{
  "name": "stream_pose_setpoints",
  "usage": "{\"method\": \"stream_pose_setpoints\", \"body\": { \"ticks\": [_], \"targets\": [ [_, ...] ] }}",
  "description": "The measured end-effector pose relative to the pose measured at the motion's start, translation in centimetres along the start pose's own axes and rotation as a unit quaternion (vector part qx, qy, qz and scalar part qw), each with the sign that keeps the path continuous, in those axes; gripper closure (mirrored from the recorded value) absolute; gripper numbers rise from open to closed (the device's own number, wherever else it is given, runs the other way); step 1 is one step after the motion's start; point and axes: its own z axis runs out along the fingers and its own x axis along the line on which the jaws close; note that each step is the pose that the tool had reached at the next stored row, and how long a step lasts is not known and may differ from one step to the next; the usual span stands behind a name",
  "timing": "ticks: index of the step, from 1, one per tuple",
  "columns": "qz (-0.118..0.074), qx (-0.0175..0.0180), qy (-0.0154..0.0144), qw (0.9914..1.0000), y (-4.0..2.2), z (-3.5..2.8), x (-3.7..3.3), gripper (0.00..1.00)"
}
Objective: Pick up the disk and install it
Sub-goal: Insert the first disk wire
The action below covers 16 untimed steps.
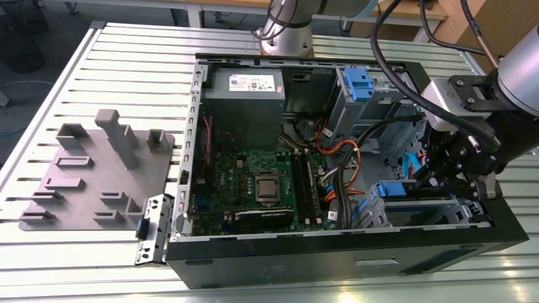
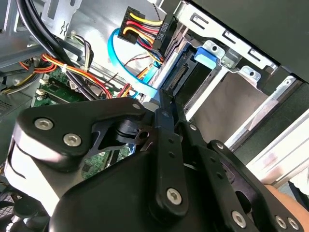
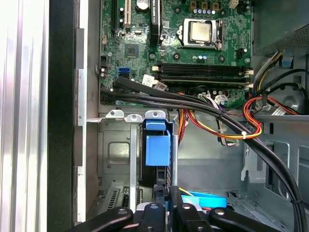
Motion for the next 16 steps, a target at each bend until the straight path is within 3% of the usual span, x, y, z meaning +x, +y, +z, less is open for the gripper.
{"method": "stream_pose_setpoints", "body": {
  "ticks": [7,16],
  "targets": [
    [0.0,0.0,-0.0012,1.0,0.0,-0.43,-0.03,0.84],
    [0.0,0.0006,-0.0015,1.0,0.03,-0.34,-0.06,0.84]
  ]
}}
